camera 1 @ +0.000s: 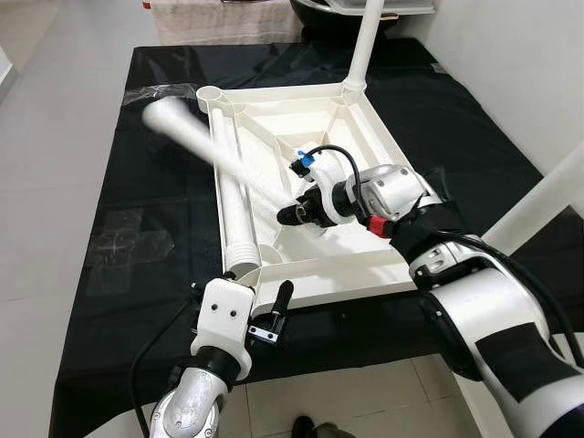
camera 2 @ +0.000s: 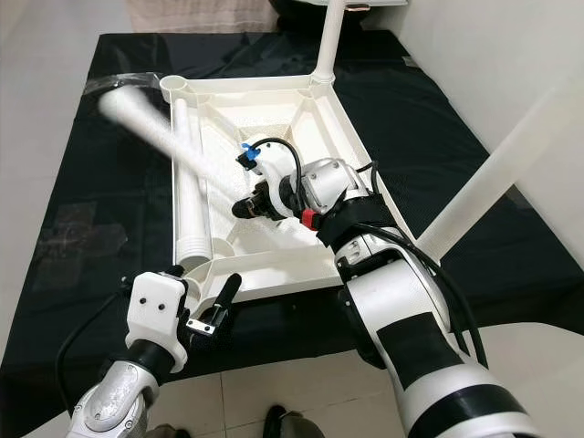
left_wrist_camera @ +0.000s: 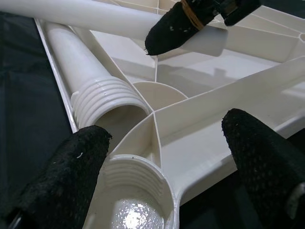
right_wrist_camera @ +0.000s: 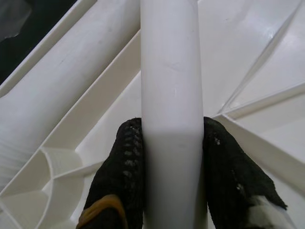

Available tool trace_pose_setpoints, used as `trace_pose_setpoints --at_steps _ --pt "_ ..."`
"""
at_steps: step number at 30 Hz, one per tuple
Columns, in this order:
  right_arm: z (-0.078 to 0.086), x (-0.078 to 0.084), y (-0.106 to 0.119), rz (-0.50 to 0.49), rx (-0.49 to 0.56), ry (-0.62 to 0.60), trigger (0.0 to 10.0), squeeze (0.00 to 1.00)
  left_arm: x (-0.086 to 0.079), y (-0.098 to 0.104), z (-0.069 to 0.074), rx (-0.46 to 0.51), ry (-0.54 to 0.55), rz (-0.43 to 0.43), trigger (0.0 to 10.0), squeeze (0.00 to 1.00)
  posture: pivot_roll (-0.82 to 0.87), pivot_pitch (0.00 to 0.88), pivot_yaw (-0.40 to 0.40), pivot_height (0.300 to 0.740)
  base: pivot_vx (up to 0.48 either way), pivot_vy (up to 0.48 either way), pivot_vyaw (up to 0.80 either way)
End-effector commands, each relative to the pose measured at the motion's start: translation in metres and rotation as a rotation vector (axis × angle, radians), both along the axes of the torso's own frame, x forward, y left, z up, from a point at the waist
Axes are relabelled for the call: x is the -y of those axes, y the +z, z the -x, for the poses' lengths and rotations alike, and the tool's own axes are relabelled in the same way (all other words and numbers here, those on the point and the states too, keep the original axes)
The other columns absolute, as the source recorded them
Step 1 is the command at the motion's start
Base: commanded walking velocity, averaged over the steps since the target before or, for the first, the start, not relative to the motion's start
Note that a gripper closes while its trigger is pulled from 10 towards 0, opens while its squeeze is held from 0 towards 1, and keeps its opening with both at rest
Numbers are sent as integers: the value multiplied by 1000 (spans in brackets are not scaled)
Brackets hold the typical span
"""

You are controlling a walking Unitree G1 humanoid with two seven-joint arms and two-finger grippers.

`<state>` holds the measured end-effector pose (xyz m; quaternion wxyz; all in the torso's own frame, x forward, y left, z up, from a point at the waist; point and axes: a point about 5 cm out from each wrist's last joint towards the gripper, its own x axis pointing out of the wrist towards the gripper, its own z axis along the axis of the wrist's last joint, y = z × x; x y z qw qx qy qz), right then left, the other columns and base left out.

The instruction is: Building children table

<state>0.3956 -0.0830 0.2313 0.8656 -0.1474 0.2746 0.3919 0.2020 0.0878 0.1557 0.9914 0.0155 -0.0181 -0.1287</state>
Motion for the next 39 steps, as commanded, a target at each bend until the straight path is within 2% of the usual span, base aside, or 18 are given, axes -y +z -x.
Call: trace_pose_setpoints --at_steps 1,5,10,12,13,14,15,17,24,25,27,28,30,31,32,34,35,39 --pt "1 1 -7 -6 -12 -7 0 0 1 -4 1 -24 1 2 10000 0 41 190 -98 740 0 0 0" --pt "0 -1 -3 -44 3 -3 0 0 1 -4 1 -24 1 2 10000 0 41 190 -98 740 0 0 0" --pt "-3 -3 21 -189 68 6 0 0 0 -4 0 -23 3 0 10000 0 40 184 -96 740 0 0 0" --pt "-3 -3 21 -189 68 6 0 0 0 -4 0 -23 3 0 10000 0 40 184 -96 740 0 0 0" --pt "-5 -1 28 -231 95 -20 0 0 0 -4 0 -21 5 1 10000 0 43 183 -97 740 0 0 0" --pt "-9 3 42 -347 154 -66 0 0 -2 -3 -1 -19 20 20 10000 0 44 178 -96 740 0 0 0" --pt "-9 3 42 -347 154 -66 0 0 -2 -3 -1 -19 20 20 10000 0 44 178 -96 740 0 0 0" --pt "-9 5 48 -419 186 -81 0 0 -3 -2 -1 -19 26 31 10000 0 48 169 -97 740 0 0 0" --pt "-3 8 50 -609 255 -61 0 0 -8 14 -9 41 45 73 10000 0 55 150 -97 740 0 0 0" --pt "-3 8 50 -609 255 -61 0 0 -8 14 -9 41 45 73 10000 0 55 150 -97 740 0 0 0" --pt "2 9 46 -687 278 -55 0 0 -10 21 -13 69 52 84 10000 0 55 150 -97 740 0 0 0" --pt "9 6 41 -739 335 -56 0 0 -13 31 -22 100 49 94 10000 0 53 131 -83 740 0 0 0" --pt "14 5 37 -776 376 -62 0 0 -16 38 -27 122 46 102 10000 0 53 131 -83 740 0 0 0" --pt "22 4 32 -810 434 -64 0 0 -19 49 -35 159 37 108 10000 184 55 119 -70 740 0 0 0" --pt "28 3 29 -828 471 -66 0 0 -21 56 -40 182 31 112 10000 184 55 117 -71 740 0 0 0" --pt "28 3 29 -828 471 -66 0 0 -21 56 -40 182 31 112 10000 184 55 117 -71 740 0 0 0" --pt "32 2 26 -834 504 -71 0 0 -22 62 -44 206 24 108 10000 1000 55 113 -69 740 0 0 0" --pt "43 -1 16 -851 555 -86 0 0 -28 76 -55 238 49 134 10000 1000 59 101 -69 740 0 0 0"
